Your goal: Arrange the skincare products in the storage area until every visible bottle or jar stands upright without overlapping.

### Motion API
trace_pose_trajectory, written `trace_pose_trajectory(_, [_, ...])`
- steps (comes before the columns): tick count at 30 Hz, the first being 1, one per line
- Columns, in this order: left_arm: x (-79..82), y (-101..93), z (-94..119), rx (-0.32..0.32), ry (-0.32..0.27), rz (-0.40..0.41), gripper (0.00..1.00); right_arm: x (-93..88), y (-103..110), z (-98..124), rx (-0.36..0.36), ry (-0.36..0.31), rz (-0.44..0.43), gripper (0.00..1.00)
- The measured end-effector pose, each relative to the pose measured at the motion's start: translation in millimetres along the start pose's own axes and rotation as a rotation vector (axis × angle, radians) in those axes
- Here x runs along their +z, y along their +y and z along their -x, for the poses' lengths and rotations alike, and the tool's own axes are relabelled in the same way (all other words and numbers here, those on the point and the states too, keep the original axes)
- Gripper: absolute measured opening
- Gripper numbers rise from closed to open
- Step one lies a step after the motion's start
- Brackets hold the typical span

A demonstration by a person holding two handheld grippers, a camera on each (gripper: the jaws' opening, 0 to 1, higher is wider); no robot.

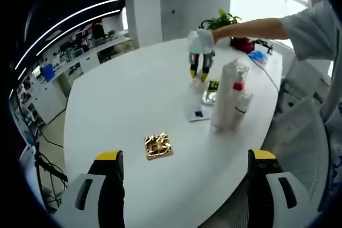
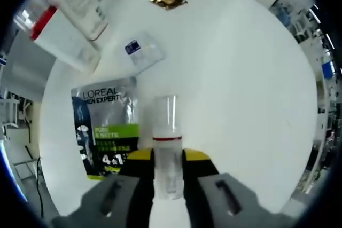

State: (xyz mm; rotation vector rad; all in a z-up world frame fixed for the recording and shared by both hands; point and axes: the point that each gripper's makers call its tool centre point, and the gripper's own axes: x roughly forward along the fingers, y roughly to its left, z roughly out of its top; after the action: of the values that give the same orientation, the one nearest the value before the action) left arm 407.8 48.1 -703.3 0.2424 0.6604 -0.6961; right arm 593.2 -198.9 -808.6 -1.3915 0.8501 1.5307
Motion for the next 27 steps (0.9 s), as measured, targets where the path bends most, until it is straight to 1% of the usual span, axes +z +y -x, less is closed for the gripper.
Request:
trace_pose_trajectory(1, [0.6,0.5,0.7,0.004,-0.005,0.002,0.94,1.0,0.9,2.3,-0.007,-0.005,-0.005,0.18])
trace_pose_trajectory(2, [0.9,1.1,1.8,0.009,-0.008,0.001,0.94,2.9,1.6,5.8,-0.022,-0.016,-0.029,0.18])
trace_pose_trajectory(5, [1.5,1.2,5.1,0.014,-0.013,-0.002,0.95,8.3,8.2,12.7,-0.033,-0.041,-0.057,0.18])
trace_pose_trajectory(8, [2.1,0.8,7.0,0.018,-0.018,-0.006,0.95,9.8,16.6,17.8,-0.043,-0.034,-0.068,0.18])
trace_pose_trajectory(9, [1.9,0.4,7.7,0.018,-0.018,-0.007,0.95,11.5,19.5,20.4,-0.050,-0.045,-0.094,0.18])
trace_pose_trajectory(11, [1.7,-0.2,8.5,0.018,-0.019,-0.007,0.94,13.5,23.0,24.0,-0.060,-0.059,-0.108,0.18])
trace_pose_trajectory(15, [0.4,-2.1,10.3,0.017,-0.017,-0.006,0.94,11.6,31.1,33.3,-0.086,-0.066,-0.169,0.18])
trace_pose_trajectory(16, [0.7,-2.9,11.0,0.016,-0.020,-0.010,0.94,11.5,31.9,35.1,-0.097,-0.068,-0.169,0.18])
trace_pose_trajectory(18, [0.0,-4.9,11.3,0.009,-0.017,-0.012,0.94,13.3,40.1,38.6,-0.086,-0.087,-0.204,0.18])
trace_pose_trajectory(20, [-1.5,-6.5,11.3,0.008,-0.008,-0.022,0.94,13.2,43.3,40.8,-0.100,-0.089,-0.218,0.18])
trace_pose_trajectory(21, [-1.6,-7.2,11.3,0.009,-0.007,-0.024,0.94,12.0,46.6,42.0,-0.102,-0.084,-0.232,0.18])
trace_pose_trajectory(23, [-1.0,-9.6,11.7,0.003,-0.008,-0.029,0.94,3.3,47.9,42.4,-0.114,-0.085,-0.253,0.18])
trace_pose_trajectory(27, [0.5,-13.1,11.9,-0.004,-0.010,-0.037,0.94,4.1,56.2,46.9,-0.119,-0.086,-0.289,0.19])
